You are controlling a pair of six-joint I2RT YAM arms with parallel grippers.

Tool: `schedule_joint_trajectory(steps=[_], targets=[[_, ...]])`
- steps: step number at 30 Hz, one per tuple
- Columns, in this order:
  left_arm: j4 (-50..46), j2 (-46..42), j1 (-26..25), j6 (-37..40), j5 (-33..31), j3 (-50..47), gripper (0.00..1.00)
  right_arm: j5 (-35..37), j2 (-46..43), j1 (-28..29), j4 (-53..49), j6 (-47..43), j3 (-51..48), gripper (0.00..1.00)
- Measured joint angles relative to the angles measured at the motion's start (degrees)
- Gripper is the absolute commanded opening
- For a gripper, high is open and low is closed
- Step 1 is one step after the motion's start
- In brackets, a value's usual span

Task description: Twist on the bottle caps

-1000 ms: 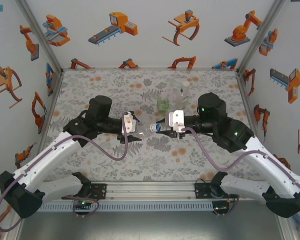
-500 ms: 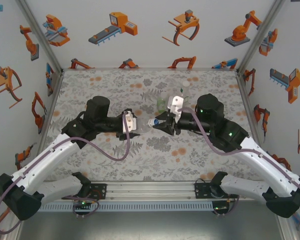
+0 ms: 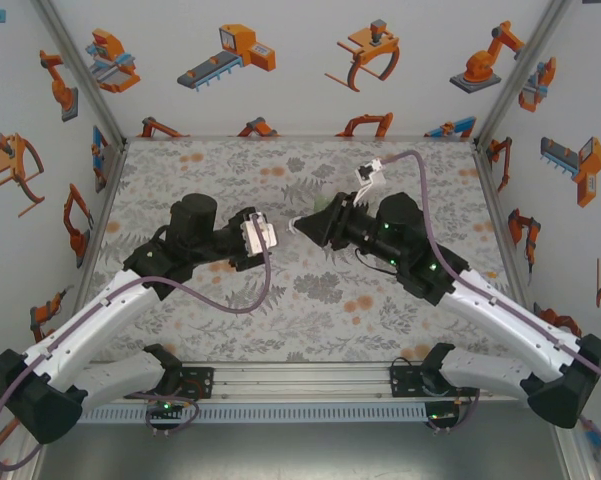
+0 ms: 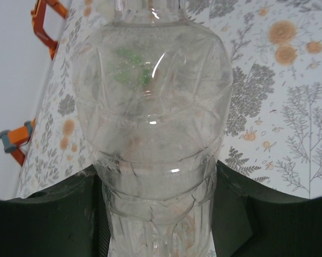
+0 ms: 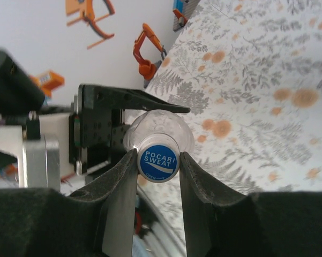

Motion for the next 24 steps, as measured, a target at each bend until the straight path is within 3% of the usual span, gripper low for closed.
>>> schedule_joint_trajectory(steps=[4, 10, 24], targets=[[-0.6, 0.0, 0.5, -0.7, -4.7, -0.2, 0.00, 2.3, 4.1, -0.3, 1.8, 8.2, 0.7, 0.01], [-0.6, 0.0, 0.9, -1.5, -8.5, -0.4, 0.00, 2.8, 8.9, -0.4, -0.2, 12.3, 5.1, 0.07], [1.6, -0.8, 0.1, -1.4, -6.3, -0.4, 0.00, 2.6, 5.0, -0.3, -2.2, 11.5, 4.7, 0.39]])
